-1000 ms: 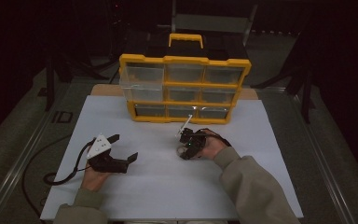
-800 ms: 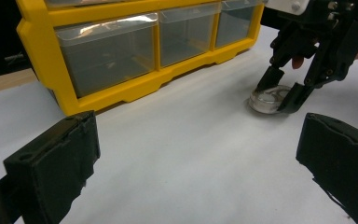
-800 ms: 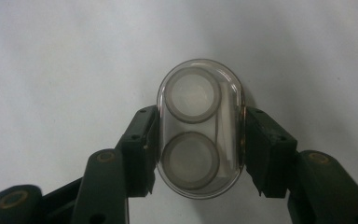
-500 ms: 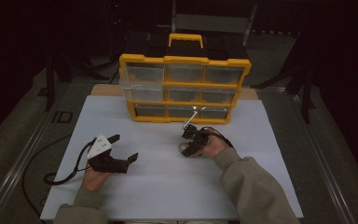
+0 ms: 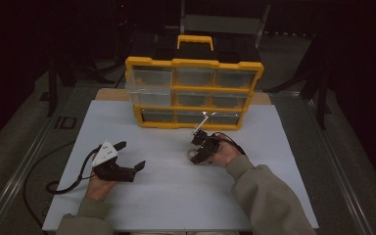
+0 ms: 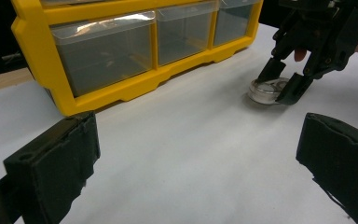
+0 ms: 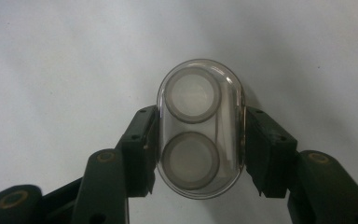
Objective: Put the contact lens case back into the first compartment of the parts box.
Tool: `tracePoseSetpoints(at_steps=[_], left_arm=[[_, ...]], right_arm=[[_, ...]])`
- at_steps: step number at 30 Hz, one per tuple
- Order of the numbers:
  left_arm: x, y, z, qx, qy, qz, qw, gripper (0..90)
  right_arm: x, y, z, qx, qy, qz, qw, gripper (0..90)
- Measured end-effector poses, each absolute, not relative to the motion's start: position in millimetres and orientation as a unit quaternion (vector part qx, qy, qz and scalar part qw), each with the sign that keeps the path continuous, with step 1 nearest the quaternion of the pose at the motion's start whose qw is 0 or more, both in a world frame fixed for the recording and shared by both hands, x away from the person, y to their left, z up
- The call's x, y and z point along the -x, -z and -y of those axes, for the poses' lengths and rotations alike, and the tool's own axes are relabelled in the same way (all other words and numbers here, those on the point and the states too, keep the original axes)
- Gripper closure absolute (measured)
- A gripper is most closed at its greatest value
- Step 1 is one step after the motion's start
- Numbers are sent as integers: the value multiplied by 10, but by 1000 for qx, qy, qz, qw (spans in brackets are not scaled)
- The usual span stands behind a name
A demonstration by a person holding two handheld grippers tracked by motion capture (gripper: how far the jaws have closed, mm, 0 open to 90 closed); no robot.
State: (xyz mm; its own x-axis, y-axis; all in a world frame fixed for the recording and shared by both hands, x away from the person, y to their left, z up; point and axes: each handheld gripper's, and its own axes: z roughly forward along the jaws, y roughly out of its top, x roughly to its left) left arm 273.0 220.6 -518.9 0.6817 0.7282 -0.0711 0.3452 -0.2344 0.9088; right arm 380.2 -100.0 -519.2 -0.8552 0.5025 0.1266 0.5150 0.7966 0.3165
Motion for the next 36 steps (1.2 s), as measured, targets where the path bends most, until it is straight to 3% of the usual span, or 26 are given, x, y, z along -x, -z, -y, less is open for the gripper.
tracePoseSetpoints(at_steps=[36], left_arm=[[-2734, 5201, -2185, -769, -185, -350, 502, 3]], right_arm=[[-3790, 5063, 1049, 279, 189, 941, 23, 491]])
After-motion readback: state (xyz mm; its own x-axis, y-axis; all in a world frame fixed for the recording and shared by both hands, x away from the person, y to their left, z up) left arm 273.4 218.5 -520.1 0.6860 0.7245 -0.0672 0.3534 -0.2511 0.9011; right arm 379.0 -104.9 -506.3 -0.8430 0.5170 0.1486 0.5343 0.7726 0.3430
